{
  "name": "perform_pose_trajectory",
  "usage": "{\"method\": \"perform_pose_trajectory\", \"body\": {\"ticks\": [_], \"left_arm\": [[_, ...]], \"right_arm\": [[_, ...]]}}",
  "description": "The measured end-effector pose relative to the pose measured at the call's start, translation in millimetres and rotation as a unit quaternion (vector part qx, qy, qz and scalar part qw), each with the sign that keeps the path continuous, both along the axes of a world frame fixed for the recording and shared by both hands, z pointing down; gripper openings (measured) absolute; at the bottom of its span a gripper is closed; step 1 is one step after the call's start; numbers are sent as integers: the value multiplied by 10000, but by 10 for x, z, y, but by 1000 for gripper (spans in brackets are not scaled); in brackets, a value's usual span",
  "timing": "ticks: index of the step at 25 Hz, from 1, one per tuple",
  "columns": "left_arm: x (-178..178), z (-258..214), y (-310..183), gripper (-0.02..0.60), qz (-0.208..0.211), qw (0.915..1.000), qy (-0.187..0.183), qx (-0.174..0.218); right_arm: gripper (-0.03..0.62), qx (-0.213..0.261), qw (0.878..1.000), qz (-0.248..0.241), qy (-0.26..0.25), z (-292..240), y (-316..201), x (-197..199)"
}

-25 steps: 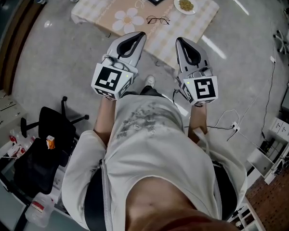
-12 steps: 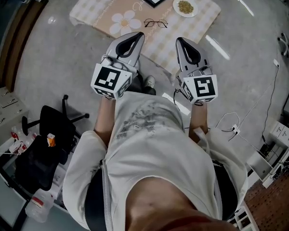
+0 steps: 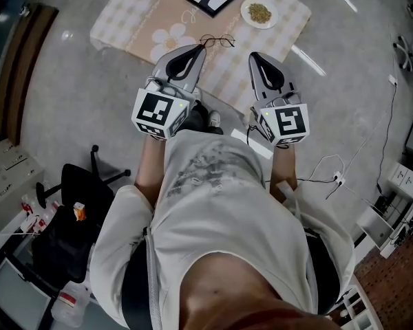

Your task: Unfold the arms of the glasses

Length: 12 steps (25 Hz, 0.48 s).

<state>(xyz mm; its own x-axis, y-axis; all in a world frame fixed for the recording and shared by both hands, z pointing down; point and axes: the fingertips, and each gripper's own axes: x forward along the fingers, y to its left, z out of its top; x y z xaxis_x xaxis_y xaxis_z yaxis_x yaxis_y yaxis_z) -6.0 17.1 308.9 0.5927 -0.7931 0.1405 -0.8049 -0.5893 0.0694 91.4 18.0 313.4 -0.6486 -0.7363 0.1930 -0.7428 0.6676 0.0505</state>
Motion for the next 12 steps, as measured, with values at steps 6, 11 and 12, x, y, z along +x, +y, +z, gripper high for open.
{"method": "perform_pose_trajectory", "body": {"ticks": [6,11,12], "left_arm": [[-60,141,-302,9,367,9992,-40,-163],[-100,231,-541,9,742,9969,-72,-239],[-106,256,-582,9,823,9962,-90,-252]], "right_arm": [[17,-129,9997,155,148,141,-270,-99],[17,-201,9992,325,136,213,-477,-201],[17,-209,9990,366,138,229,-513,-218]]}}
